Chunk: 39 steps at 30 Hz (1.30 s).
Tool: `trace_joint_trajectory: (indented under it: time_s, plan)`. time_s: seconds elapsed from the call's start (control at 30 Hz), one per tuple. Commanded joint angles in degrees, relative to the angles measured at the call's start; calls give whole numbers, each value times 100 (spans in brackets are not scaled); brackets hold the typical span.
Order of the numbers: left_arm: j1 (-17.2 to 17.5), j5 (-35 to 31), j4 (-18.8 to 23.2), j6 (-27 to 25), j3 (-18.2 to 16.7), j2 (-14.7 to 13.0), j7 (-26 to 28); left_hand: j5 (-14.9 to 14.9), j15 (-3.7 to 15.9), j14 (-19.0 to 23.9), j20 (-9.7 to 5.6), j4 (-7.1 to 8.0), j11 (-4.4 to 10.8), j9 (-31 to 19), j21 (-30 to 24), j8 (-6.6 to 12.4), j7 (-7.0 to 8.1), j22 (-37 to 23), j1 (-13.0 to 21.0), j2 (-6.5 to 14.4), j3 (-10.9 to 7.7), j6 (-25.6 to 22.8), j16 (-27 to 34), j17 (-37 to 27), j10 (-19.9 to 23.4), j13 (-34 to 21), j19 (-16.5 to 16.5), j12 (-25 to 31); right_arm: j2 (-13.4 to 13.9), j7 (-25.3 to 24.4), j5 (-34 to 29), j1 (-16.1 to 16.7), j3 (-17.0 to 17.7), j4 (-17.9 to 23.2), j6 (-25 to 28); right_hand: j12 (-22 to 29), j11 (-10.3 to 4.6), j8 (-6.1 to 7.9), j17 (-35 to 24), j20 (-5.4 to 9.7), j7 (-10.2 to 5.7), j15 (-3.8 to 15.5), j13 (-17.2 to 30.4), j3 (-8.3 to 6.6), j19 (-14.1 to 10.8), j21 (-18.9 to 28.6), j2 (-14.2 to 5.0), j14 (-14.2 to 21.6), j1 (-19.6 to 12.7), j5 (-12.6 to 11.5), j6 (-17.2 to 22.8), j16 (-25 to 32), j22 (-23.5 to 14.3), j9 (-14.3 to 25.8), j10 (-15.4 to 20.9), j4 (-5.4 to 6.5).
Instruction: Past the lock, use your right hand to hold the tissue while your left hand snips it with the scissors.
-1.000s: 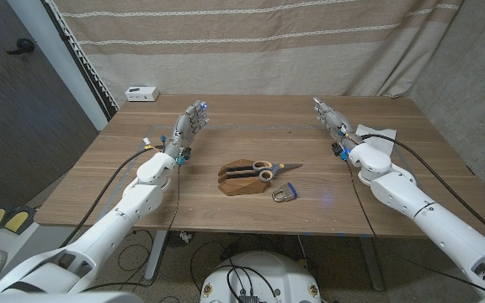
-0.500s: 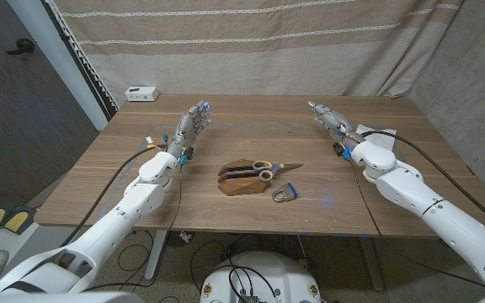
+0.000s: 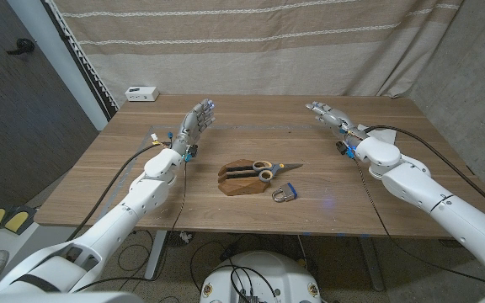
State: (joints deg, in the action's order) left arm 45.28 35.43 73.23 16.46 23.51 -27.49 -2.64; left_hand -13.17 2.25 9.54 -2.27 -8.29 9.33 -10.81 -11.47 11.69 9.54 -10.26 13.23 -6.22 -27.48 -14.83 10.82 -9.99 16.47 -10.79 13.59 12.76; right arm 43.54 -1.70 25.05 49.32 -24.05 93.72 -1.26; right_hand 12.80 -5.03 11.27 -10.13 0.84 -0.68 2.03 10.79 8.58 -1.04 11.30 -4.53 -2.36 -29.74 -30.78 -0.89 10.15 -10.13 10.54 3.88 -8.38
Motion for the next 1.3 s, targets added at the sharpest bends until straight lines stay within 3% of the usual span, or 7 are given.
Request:
trace_joint_trajectory:
  time_s: [0.03,0.6,0.93,1.0,1.07,1.2,1.3]
  plan:
    - [101,-102,316,-166,14,15,370,-21,822,30,-261,-9,-11,-33,3,17,-20,-17,44,-42,-19,-22,-1,-17,59,-34,-24,20,64,260,85,38,50,-54,-238,63,-40,66,4,-9,-42,527,14,-6,-56,14,-15,24,-145,-45,103,28,-13,9,126,-56]
    - [326,-75,730,-288,-69,-142,534,-28,769,96,-245,-6,-16,-37,-9,41,-38,-16,39,-54,-16,-102,13,-19,145,-40,-2,29,503,219,-175,222,135,458,-30,92,-197,68,11,-24,-126,570,13,-74,-10,-7,-32,13,-446,-126,165,18,-14,8,232,-100]
    - [331,-46,761,-349,-88,-157,569,-41,815,-15,-347,-11,-7,-38,16,63,-30,-16,53,-52,-24,-189,-25,-19,236,-43,-78,44,674,123,-273,397,204,757,107,141,-244,105,13,-15,-162,592,11,-85,-64,11,-7,93,-588,-167,315,41,-14,8,385,-100]
    - [332,-25,749,-323,-93,-145,541,-49,871,-42,-491,-15,19,-38,8,91,-103,-16,64,-52,-29,-285,-30,-16,328,-43,-66,66,722,93,-282,440,232,832,162,147,-243,107,13,-10,-165,594,11,-86,-71,14,-5,97,-597,-169,323,41,-14,8,402,-99]
    - [328,8,732,-313,-90,-148,470,-51,889,-41,-507,-16,22,-37,5,104,-124,-16,67,-54,-30,-328,-28,-15,344,-43,-62,67,795,91,-321,470,244,919,218,152,-248,106,13,12,-171,612,10,-86,-86,19,-1,117,-617,-175,333,46,-14,7,421,-97]
    - [321,35,689,-280,-87,-147,393,-54,891,-28,-486,-16,11,-37,7,90,-47,-15,68,-57,-30,-311,-22,-15,349,-44,-69,61,851,83,-370,486,250,999,291,153,-265,106,14,17,-172,625,10,-87,-95,20,5,133,-642,-183,349,48,-14,7,430,-94]
    - [318,31,676,-269,-85,-138,396,-59,876,-7,-471,-16,2,-38,2,107,116,-15,70,-62,-30,-382,-13,-15,342,-45,-61,47,881,74,-425,478,258,1038,300,156,-260,106,14,14,-178,629,10,-86,-104,22,8,147,-658,-188,359,50,-14,7,443,-91]
